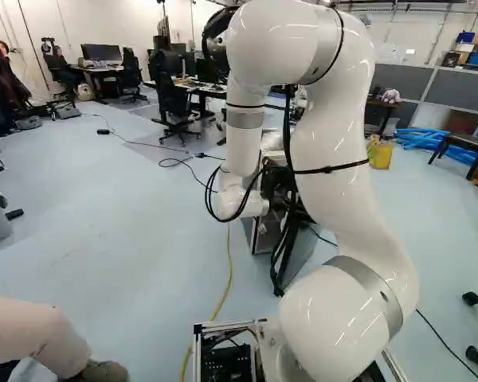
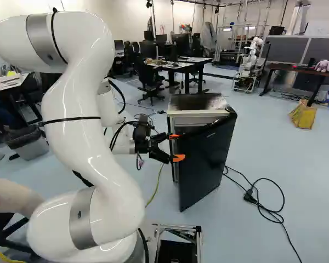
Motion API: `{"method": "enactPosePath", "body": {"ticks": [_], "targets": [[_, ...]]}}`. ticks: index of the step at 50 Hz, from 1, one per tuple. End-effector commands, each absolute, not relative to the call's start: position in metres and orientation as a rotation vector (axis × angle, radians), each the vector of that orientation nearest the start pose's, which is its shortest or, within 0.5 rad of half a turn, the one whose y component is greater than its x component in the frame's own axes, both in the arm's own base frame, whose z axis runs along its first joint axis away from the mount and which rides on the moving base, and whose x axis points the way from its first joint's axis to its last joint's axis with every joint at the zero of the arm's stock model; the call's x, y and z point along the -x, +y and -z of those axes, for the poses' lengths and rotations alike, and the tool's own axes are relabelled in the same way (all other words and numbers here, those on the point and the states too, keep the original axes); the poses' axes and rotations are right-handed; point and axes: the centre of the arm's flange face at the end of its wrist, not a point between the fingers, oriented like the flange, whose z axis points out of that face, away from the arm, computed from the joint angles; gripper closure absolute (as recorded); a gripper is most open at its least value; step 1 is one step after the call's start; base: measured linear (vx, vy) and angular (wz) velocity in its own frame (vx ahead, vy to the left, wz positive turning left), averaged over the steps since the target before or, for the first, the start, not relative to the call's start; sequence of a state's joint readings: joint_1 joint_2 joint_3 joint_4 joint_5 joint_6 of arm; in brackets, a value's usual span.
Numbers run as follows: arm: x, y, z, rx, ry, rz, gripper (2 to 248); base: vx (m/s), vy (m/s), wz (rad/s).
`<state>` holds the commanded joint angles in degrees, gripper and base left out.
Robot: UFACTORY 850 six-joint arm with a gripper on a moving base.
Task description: Grab a drink from the fridge
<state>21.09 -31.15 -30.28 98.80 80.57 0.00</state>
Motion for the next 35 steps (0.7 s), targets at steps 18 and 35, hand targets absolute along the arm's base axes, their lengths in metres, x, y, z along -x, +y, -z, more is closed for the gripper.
{"method": "enactPosePath", "body": {"ticks": [18, 35], "targets": [[-0.333, 0.028, -0.254, -1.491, -1.190, -1.237, 3, 0.000, 0.000, 0.000], [-0.330, 0.014, -0.254, -1.448, -1.219, -1.197, 3, 0.000, 0.000, 0.000]]}}
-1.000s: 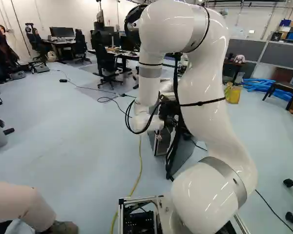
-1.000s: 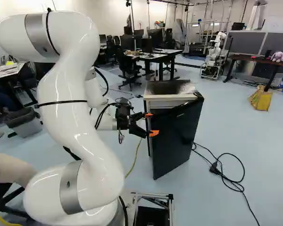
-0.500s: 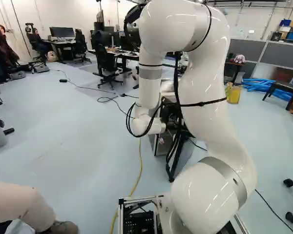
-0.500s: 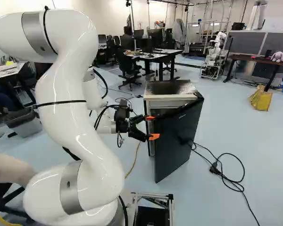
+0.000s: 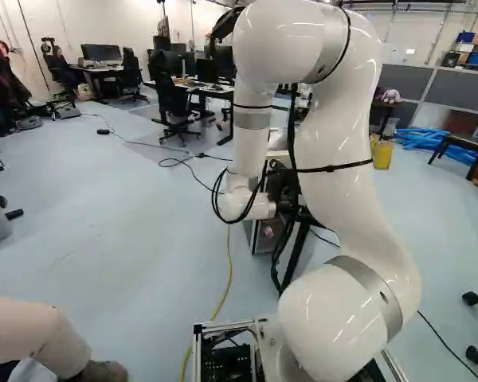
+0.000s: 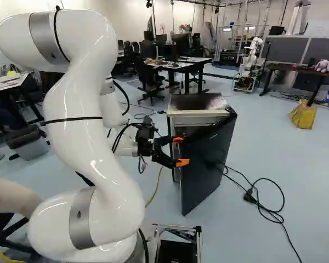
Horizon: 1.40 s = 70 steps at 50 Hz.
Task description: Grab a drink from the fridge
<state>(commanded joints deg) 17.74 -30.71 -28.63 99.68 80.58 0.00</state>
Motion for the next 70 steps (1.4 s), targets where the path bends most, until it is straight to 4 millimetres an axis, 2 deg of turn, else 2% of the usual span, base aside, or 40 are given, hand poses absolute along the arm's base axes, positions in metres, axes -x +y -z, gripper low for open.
{"method": "enactPosePath", "body": {"ticks": [44, 70], "targets": [[-0.331, -0.034, -0.255, -1.277, -1.349, -1.064, 3, 0.000, 0.000, 0.000], [-0.350, -0.073, -0.259, -1.156, -1.452, -1.008, 3, 0.000, 0.000, 0.000]]}}
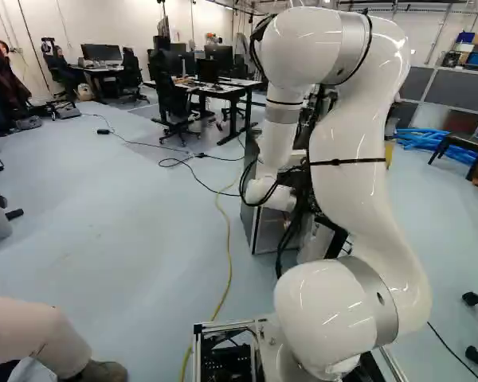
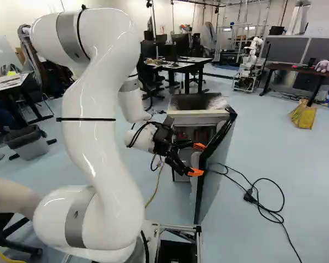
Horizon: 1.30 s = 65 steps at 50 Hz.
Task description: Grab a drink from the fridge
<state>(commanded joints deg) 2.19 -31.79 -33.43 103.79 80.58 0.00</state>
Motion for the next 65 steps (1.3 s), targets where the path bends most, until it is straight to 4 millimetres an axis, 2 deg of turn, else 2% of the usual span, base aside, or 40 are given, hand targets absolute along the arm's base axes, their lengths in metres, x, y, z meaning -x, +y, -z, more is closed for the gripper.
{"method": "enactPosePath", "body": {"ticks": [34, 65], "targets": [[-0.380, -0.140, -0.264, -0.974, -1.589, -0.946, 3, 0.000, 0.000, 0.000], [-0.403, -0.209, -0.270, -0.801, -1.694, -0.904, 3, 0.000, 0.000, 0.000]]}}
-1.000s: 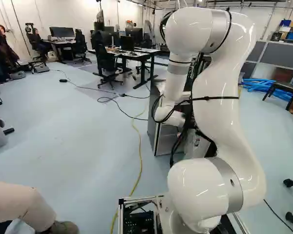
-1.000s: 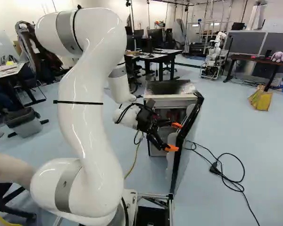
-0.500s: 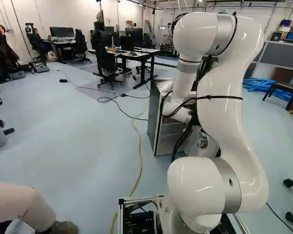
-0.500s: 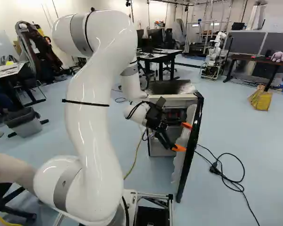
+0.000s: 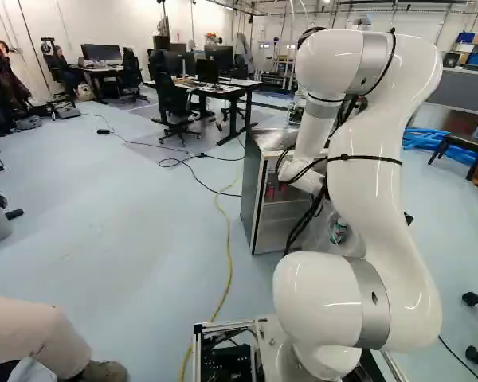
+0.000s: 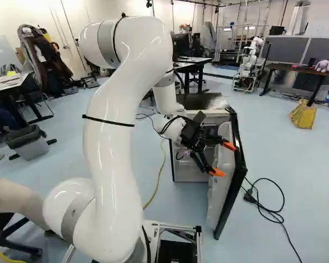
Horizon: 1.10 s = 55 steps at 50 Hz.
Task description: Grab a drink from the fridge
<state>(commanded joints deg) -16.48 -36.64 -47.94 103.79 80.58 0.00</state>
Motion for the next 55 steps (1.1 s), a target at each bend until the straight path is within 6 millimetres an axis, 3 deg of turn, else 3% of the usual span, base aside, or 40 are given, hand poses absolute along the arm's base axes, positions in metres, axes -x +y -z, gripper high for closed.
{"method": "enactPosePath", "body": {"ticks": [34, 55], "targets": [[-0.420, -0.290, -0.276, -0.613, -1.785, -0.875, 3, 0.000, 0.000, 0.000], [-0.416, -0.292, -0.276, -0.609, -1.784, -0.868, 3, 0.000, 0.000, 0.000]]}}
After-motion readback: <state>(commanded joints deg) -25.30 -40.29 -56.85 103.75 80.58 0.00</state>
